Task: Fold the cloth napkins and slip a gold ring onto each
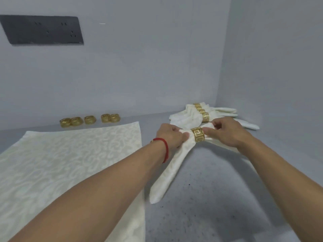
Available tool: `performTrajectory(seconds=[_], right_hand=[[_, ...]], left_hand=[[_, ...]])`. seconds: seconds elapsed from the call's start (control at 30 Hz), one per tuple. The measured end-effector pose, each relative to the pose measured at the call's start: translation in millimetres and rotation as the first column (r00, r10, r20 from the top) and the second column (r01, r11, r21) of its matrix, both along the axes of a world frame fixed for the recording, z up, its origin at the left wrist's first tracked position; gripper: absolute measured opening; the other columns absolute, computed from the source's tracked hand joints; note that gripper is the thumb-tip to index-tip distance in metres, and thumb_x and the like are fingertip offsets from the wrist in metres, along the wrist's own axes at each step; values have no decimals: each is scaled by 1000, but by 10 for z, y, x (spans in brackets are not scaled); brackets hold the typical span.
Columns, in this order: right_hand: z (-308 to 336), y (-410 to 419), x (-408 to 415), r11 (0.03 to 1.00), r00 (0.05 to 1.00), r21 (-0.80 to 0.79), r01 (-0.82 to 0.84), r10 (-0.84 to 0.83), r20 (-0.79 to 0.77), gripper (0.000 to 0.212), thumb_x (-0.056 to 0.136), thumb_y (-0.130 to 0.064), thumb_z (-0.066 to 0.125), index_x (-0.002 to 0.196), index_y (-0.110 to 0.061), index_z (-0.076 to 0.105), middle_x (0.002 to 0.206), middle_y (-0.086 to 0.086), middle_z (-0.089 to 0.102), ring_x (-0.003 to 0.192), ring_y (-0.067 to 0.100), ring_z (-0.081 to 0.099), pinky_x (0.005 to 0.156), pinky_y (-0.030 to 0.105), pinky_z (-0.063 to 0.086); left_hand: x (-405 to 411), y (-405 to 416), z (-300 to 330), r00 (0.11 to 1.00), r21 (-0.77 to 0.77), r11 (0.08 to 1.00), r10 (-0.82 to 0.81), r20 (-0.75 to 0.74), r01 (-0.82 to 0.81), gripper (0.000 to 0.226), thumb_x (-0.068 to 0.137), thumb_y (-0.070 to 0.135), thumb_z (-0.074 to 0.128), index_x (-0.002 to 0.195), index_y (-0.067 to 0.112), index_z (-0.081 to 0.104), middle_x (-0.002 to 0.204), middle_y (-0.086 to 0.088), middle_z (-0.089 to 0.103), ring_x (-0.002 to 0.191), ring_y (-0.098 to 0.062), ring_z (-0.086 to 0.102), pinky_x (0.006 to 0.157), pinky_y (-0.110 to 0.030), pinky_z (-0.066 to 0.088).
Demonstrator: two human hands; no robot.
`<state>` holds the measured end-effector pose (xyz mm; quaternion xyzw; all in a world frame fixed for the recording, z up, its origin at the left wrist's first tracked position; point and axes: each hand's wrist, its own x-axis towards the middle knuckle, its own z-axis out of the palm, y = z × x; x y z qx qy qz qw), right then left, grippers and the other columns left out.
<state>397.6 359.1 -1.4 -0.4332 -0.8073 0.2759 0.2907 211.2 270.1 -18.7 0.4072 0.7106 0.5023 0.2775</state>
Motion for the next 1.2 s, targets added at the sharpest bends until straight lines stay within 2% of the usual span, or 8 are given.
performTrajectory(seconds=[0.13,0.23,0.33,0.57,0.77,1.0,1.1,1.2], right_hand=[[-178,513,135,992,993,31,119,-119,-16,38,85,-36,79,83,1,70,69,5,58,68,20,50,64,35,34],[-321,841,127,978,979,60,202,-199,-50,29,85,-34,80,89,-6,75,84,8,72,81,23,62,71,36,42],[-450,1120,59,960,955,59,273,-263,-141,31,85,-33,81,104,-10,75,97,3,72,95,22,64,80,30,44],[-636,1588,-183,945,952,168,281,-252,-176,24,92,-26,71,111,-10,74,105,6,74,94,22,63,84,33,46],[-793,1750,-248,893,948,321,316,-314,-59,25,98,-31,63,106,-9,70,98,9,72,90,27,61,76,36,44],[-775,1659,-273,848,923,403,344,-383,19,39,102,-32,53,133,-8,58,126,14,63,116,35,55,96,47,44],[-751,1486,-234,796,918,489,357,-395,-27,39,100,-27,51,136,-11,54,128,13,60,115,32,52,97,48,41],[-742,1182,-224,736,935,618,275,-355,6,33,97,-20,54,130,-13,57,118,10,61,103,31,56,88,47,45]], left_hand=[[248,545,-65,996,-73,997,-22,-82,16,21,80,19,74,100,12,75,92,-1,71,89,-18,70,75,-30,57],[346,835,-58,976,-64,997,25,-218,-40,20,86,25,68,103,17,75,98,2,69,87,-15,65,69,-23,47],[341,1141,-58,949,-28,994,92,-302,-106,20,84,26,70,103,20,74,104,3,69,94,-15,64,76,-21,47],[88,1707,-100,899,-9,999,38,-437,-47,20,80,21,74,100,20,75,108,0,68,99,-14,63,85,-22,50],[21,1969,-236,882,25,999,44,-469,-37,16,77,22,79,91,21,74,104,-5,69,101,-19,64,94,-32,52],[16,1938,-240,891,74,995,96,-443,-70,21,81,20,77,101,15,72,104,-5,70,101,-20,64,92,-32,53],[-27,1726,-174,859,104,987,156,-488,-121,24,88,16,59,111,17,67,110,-6,66,106,-22,60,84,-26,45],[-132,1268,-87,799,224,964,244,-550,-140,18,87,11,55,100,19,63,93,0,63,90,-20,58,72,-29,44]])
